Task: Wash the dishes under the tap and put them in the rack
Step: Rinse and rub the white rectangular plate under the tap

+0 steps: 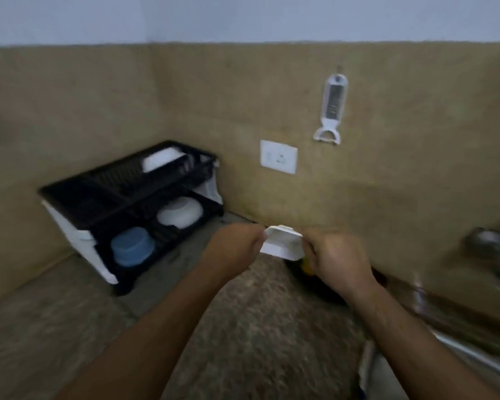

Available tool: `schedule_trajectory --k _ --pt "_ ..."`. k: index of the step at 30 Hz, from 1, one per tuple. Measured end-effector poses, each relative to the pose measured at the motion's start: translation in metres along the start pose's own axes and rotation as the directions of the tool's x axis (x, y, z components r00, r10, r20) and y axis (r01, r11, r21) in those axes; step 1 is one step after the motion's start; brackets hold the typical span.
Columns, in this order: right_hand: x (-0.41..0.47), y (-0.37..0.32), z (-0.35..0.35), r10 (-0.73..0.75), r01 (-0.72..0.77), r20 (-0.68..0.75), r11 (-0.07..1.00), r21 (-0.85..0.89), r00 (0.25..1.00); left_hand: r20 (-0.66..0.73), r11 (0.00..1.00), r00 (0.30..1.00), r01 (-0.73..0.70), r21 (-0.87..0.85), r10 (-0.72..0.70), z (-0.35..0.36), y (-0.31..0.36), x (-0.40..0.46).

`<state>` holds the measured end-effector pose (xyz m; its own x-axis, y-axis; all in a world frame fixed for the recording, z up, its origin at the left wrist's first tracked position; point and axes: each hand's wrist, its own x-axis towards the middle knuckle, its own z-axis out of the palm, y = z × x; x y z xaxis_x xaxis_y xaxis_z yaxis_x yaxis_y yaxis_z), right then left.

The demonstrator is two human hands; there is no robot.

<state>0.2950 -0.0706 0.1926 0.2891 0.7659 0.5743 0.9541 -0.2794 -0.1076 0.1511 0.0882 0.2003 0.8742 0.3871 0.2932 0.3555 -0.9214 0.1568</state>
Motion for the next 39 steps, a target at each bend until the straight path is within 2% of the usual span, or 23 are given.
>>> schedule_trajectory --k 2,4,6,8,11,14,17,23,28,33,36,39 --pt "0.041 -0.025 0.024 -0.04 0.04 -0.036 0.999 -0.003 0.999 -0.001 0.996 0.998 0.067 -0.059 -0.067 -0.026 -0.057 -0.001" --pt "0.078 -0.044 0.041 -0.036 0.038 -0.103 0.999 0.017 0.994 0.018 0.978 0.98 0.197 -0.075 -0.196 -0.046 -0.118 -0.005" --pt "0.116 -0.065 0.06 -0.072 0.083 -0.256 0.996 0.032 0.964 -0.034 0.945 0.945 0.326 0.041 -0.324 -0.064 -0.183 -0.014" --pt "0.154 -0.089 0.076 -0.083 0.124 -0.352 0.988 0.097 0.932 -0.025 0.885 0.896 0.442 0.146 -0.444 -0.078 -0.245 -0.021" --pt "0.205 -0.119 0.113 -0.054 0.136 -0.37 0.97 0.201 0.927 0.099 0.791 0.791 0.579 0.198 -0.603 -0.084 -0.312 -0.029" --pt "0.248 -0.148 0.15 -0.08 0.182 -0.352 0.946 0.268 0.933 0.187 0.758 0.736 0.614 0.22 -0.65 -0.073 -0.347 -0.033" --pt "0.281 -0.176 0.181 -0.145 0.229 -0.29 0.933 0.279 0.946 0.254 0.763 0.72 0.607 0.221 -0.646 -0.057 -0.361 -0.035" --pt "0.329 -0.217 0.236 -0.235 0.285 -0.205 0.923 0.259 0.95 0.25 0.782 0.741 0.588 0.205 -0.623 -0.048 -0.369 -0.033" --pt "0.369 -0.244 0.279 -0.359 0.361 -0.052 0.909 0.207 0.932 0.238 0.791 0.754 0.583 0.187 -0.612 -0.044 -0.374 -0.033" --pt "0.386 -0.259 0.31 -0.483 0.461 0.138 0.872 0.164 0.865 0.186 0.793 0.772 0.586 0.165 -0.608 -0.036 -0.377 -0.034" --pt "0.389 -0.261 0.324 -0.5 0.482 0.268 0.866 0.135 0.824 0.182 0.794 0.773 0.586 0.16 -0.607 -0.035 -0.377 -0.033" --pt "0.388 -0.254 0.328 -0.512 0.449 0.368 0.859 0.246 0.777 0.187 0.796 0.774 0.583 0.159 -0.605 -0.034 -0.377 -0.034"
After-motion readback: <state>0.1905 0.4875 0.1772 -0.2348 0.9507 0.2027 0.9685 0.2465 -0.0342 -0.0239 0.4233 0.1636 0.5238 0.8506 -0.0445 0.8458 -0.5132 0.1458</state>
